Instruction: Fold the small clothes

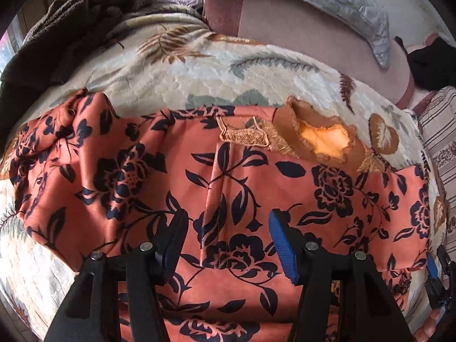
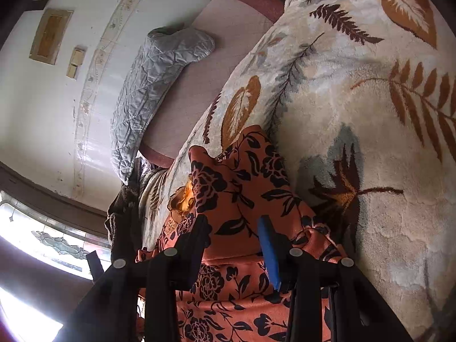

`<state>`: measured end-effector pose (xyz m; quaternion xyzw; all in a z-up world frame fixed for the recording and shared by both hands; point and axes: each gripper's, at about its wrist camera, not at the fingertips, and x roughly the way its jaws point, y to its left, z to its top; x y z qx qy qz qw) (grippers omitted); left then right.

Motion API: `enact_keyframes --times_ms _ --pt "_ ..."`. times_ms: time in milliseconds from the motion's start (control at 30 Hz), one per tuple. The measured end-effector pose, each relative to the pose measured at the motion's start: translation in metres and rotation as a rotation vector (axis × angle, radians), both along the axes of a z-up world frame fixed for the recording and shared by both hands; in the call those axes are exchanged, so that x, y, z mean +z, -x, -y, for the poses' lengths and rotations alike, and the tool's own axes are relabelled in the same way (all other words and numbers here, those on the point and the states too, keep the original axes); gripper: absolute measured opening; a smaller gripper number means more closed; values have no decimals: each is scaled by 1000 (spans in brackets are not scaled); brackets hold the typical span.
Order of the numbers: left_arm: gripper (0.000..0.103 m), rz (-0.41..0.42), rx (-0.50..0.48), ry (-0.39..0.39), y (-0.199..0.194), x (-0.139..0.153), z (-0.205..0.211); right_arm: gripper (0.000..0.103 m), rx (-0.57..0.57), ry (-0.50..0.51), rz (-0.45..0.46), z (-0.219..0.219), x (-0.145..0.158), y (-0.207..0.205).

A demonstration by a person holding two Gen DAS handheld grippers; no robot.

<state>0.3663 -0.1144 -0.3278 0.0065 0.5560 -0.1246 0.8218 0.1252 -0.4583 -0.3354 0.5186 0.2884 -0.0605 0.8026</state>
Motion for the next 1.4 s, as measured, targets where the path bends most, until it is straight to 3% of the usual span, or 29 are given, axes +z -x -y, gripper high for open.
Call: enact_keyframes --times_ms 33,133,233,333,500,700,800,867,900,967,1033,1100,1133,1167,1267,1400 --pt "59 -14 11 0 -2 -6 0 39 -5 -4 0 2 -1 0" --pt "19 -41 23 21 -3 -18 -1 39 -15 -30 8 10 -4 1" --pt "11 0 16 60 2 -14 -3 39 -13 -51 16 15 -7 -3" --pt "8 39 -10 121 6 -2 -5 39 -6 -80 24 15 -10 -9" --pt "7 78 3 112 8 17 -14 39 32 -97 23 4 -11 -24" --pt "7 92 -7 48 16 29 -35 40 43 -86 -2 -4 -14 -31" --pt "7 110 -3 -40 18 27 -45 41 48 -84 -16 -6 -17 -35" --pt "7 108 20 -32 18 25 -58 42 62 -68 -42 -9 -19 -39" --pt "7 104 31 -13 18 25 -66 43 72 -60 -58 -13 -21 -44" --pt "15 78 32 47 18 29 -82 55 103 -51 -119 -20 -30 -52" --pt "22 82 45 120 19 39 -110 57 130 -25 -176 -27 -38 -58" --pt "44 134 115 137 22 54 -153 57 130 0 -171 -29 -34 -58" --pt "64 156 171 134 23 61 -178 57 130 0 -166 -30 -32 -57" --pt "70 180 238 136 24 66 -206 57 129 -3 -158 -30 -31 -56" --pt "70 167 448 196 25 69 -289 59 129 12 -146 -34 -27 -56" --pt "70 80 673 314 23 43 -362 59 154 74 -116 -51 -15 -62"
